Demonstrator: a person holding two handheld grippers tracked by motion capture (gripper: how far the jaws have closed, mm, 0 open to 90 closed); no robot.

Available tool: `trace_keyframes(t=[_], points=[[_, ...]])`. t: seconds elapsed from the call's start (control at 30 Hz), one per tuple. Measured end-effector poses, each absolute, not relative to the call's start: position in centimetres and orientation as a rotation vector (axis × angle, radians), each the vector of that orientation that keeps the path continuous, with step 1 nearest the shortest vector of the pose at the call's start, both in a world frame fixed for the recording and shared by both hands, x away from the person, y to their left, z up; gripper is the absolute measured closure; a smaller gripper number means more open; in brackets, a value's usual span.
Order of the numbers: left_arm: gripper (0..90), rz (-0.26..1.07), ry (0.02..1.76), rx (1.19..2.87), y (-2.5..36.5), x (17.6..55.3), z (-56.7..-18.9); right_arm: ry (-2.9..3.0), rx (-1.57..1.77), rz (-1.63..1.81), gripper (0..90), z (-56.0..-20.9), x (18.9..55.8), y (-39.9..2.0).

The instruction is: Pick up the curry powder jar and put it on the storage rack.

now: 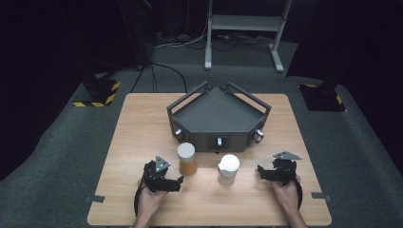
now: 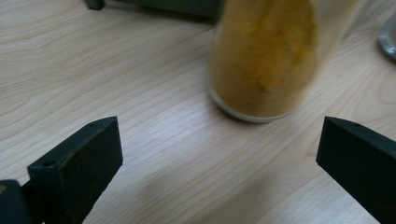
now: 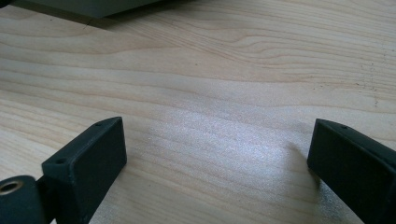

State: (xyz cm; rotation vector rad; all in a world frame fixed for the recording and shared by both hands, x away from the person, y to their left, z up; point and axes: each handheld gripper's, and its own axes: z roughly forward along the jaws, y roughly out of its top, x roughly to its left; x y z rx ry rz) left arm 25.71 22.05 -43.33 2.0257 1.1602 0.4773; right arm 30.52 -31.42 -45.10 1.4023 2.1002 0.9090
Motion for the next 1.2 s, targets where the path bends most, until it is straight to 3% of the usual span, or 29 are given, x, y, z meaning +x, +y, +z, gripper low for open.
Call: trace_keyframes(t=[0.53, 1.2], points=[[2.2, 0.465, 1.105, 1.987, 20.3, 27.2, -43.2, 2.100, 1.402, 0.909, 3.7, -45.1, 30.5, -31.4], [14.8, 0.518, 1.085, 1.940, 18.6, 28.2, -43.0, 2.094, 1.406, 0.910, 4.6, -45.1, 30.5, -31.4]])
